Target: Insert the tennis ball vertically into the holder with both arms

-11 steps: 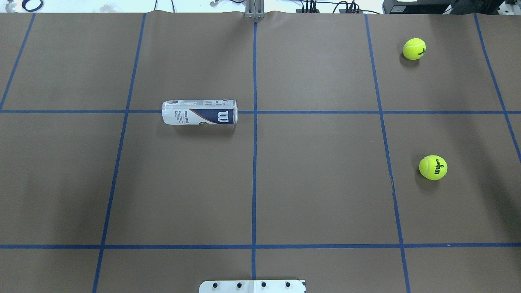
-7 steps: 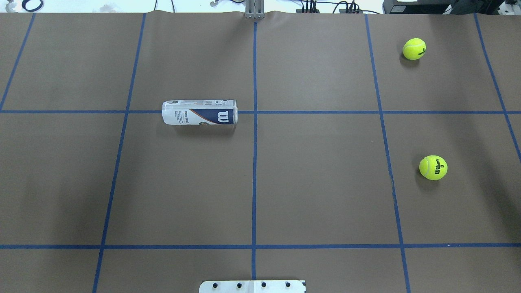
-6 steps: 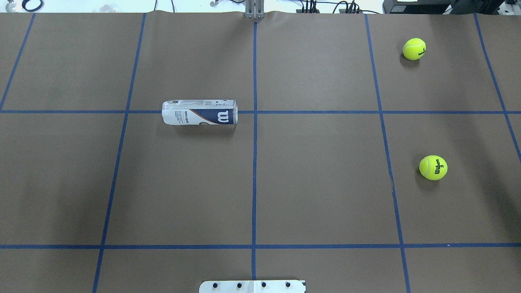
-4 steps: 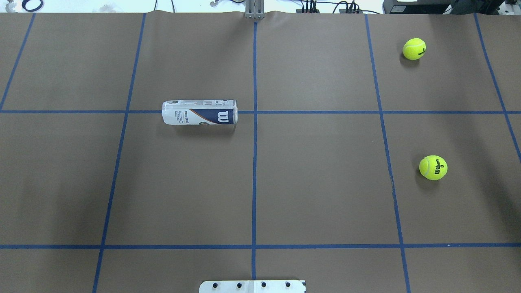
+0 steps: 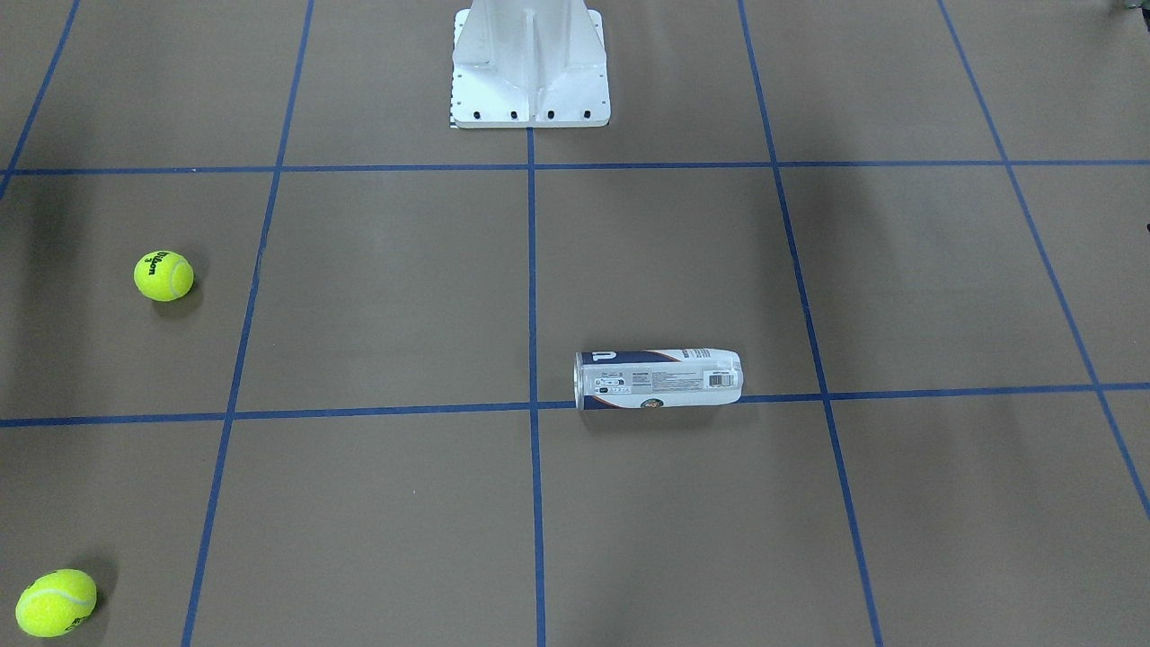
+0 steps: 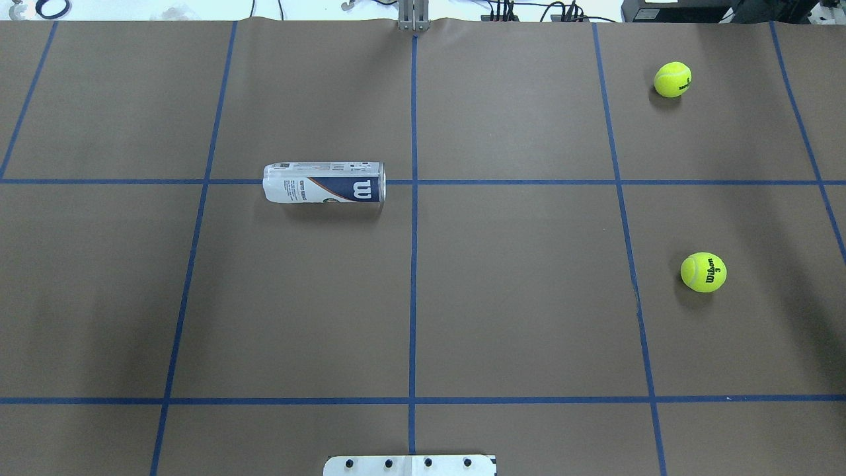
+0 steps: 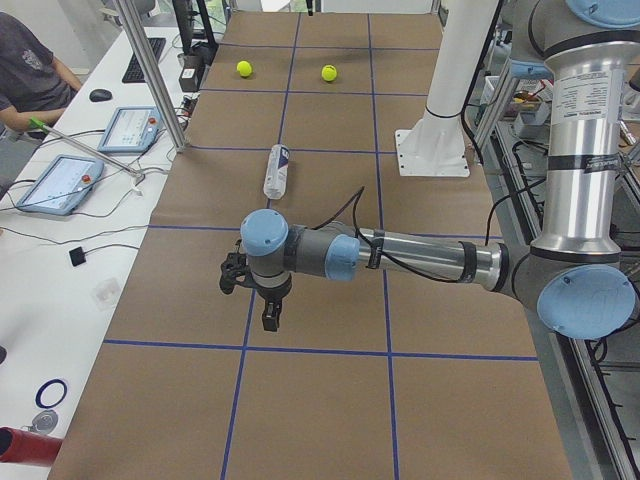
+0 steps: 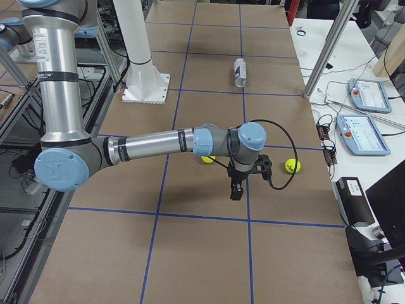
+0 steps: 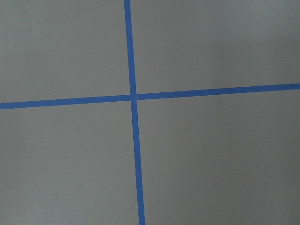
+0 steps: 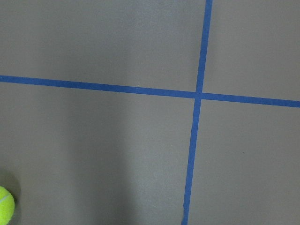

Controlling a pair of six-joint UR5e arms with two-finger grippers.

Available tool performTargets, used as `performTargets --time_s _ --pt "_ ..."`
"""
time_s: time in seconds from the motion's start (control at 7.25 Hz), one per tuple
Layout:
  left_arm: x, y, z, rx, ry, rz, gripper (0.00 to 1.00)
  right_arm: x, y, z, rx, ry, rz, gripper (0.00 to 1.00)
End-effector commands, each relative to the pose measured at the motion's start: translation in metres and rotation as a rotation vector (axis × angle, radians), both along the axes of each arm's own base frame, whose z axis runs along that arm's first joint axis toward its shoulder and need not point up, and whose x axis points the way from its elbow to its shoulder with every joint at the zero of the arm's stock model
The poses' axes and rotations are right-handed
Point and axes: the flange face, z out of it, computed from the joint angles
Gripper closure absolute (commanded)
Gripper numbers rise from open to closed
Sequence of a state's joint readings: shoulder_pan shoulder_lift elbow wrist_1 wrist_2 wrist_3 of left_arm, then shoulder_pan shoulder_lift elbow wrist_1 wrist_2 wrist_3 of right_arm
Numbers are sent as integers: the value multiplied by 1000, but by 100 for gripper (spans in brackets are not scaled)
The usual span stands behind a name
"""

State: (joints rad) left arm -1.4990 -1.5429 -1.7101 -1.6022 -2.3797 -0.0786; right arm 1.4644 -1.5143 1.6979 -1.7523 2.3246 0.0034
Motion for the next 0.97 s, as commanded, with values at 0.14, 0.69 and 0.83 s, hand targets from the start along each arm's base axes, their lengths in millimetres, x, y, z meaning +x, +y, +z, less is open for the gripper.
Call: performTargets --time_s 0.14,0.69,0.83 --pt "4 -2 -4 20 1 8 0 -2 -4 -3 6 -3 -2 0" --pt "54 -21 -43 259 30 108 1 -2 -4 -5 11 -4 -2 0" --pt "84 -25 -66 360 52 162 1 -6 -5 -3 8 -3 -11 0"
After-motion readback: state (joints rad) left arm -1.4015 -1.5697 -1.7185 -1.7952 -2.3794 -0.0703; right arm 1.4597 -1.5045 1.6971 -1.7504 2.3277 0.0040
